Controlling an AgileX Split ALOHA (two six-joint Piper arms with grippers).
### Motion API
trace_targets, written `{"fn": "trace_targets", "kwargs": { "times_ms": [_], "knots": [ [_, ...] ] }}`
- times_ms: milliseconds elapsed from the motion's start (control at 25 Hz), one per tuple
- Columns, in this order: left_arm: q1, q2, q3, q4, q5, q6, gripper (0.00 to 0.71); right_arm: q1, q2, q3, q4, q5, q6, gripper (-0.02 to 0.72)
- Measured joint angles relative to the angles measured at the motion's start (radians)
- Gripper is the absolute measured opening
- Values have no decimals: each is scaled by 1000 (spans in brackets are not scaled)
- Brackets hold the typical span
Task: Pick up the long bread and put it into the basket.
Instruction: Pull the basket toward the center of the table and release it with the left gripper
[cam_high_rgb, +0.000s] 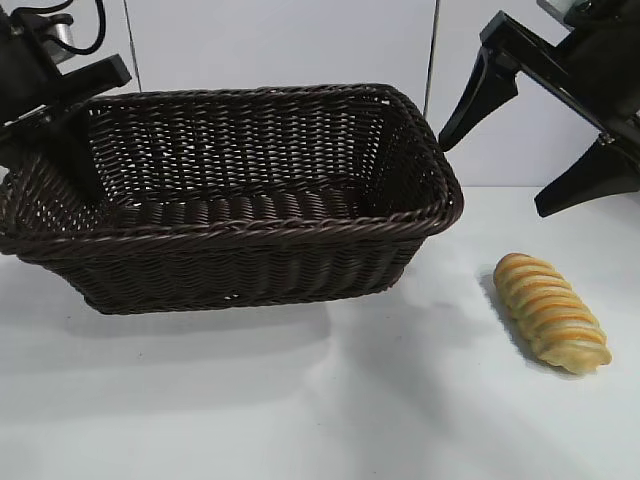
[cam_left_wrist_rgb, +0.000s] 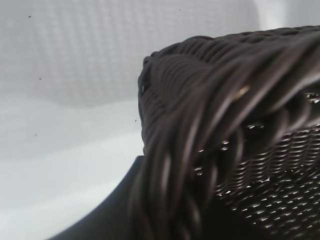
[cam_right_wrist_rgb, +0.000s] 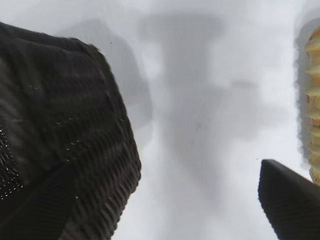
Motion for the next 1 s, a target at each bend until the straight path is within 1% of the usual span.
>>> {"fn": "trace_targets", "kwargs": {
  "times_ms": [40, 120, 360, 680, 1000],
  "knots": [
    [-10, 14, -6, 3, -2, -4, 99, 2, 0, 0, 16, 1, 0, 694],
    [-18, 49, -8, -7, -4, -6, 99, 3, 0, 0, 27, 2, 0, 694],
    [-19, 103, -8, 2, -26, -6, 99, 3, 0, 0, 27, 0, 0, 694],
    [-5, 124, -8, -3, -64, -16, 99, 3, 0, 0, 27, -1, 0, 694],
    [21, 127, -8, -4, -69, -24, 99, 3, 0, 0, 27, -2, 0, 694]
  ]
}}
